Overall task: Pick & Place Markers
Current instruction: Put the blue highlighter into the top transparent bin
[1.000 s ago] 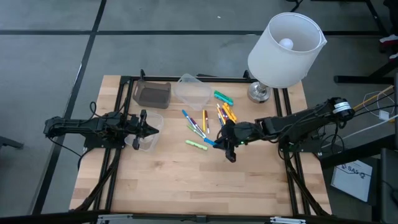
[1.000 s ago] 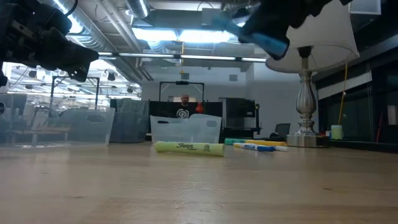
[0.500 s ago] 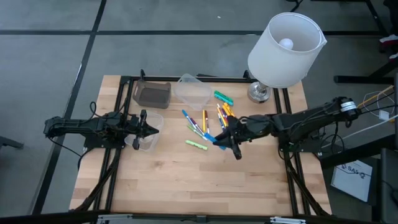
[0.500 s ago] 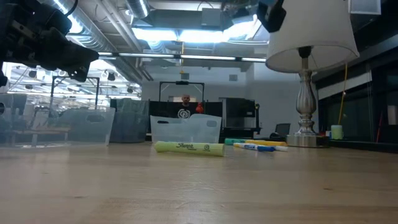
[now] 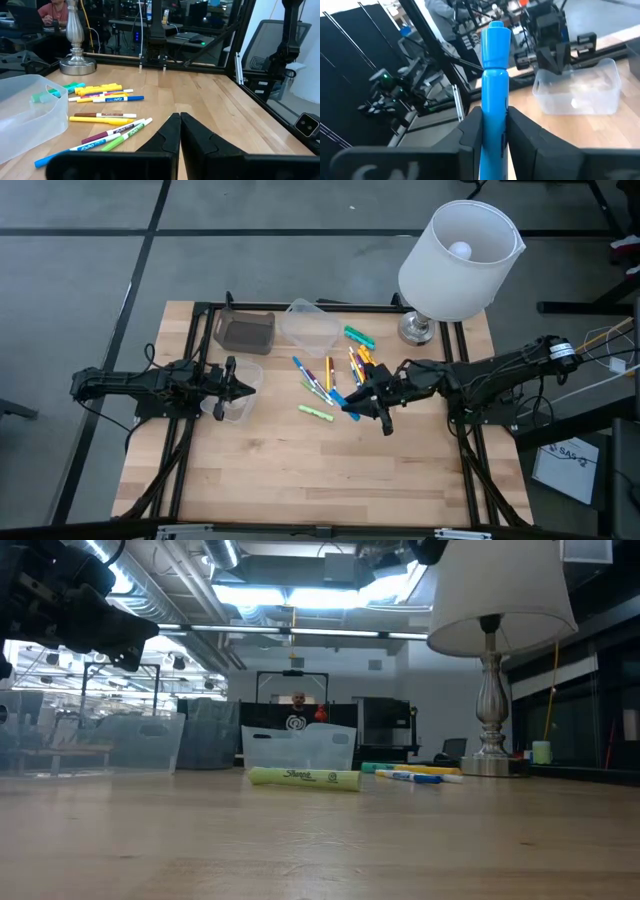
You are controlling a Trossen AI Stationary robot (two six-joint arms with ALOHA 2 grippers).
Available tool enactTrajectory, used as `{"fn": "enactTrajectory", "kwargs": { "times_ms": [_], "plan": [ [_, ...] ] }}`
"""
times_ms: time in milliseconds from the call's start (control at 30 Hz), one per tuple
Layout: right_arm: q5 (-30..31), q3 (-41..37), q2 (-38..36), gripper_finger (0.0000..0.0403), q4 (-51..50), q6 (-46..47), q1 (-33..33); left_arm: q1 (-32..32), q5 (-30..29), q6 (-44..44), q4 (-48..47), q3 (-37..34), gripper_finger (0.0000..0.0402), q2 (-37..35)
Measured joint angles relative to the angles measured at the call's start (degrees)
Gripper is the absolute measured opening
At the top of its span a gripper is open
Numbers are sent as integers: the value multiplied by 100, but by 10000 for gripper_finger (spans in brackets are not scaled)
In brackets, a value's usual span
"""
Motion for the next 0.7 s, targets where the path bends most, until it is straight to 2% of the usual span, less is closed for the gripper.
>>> {"fn": "enactTrajectory", "kwargs": {
  "times_ms": [167,533,700],
  "plan": [
    [19,0,0,69,319,-56,-7,0,1,0,0,-2,6,0],
    [623,0,0,71,363,175,-22,2,1,0,0,-1,6,0],
    [716,0,0,70,420,189,-22,0,0,0,-2,0,6,0]
  ]
}}
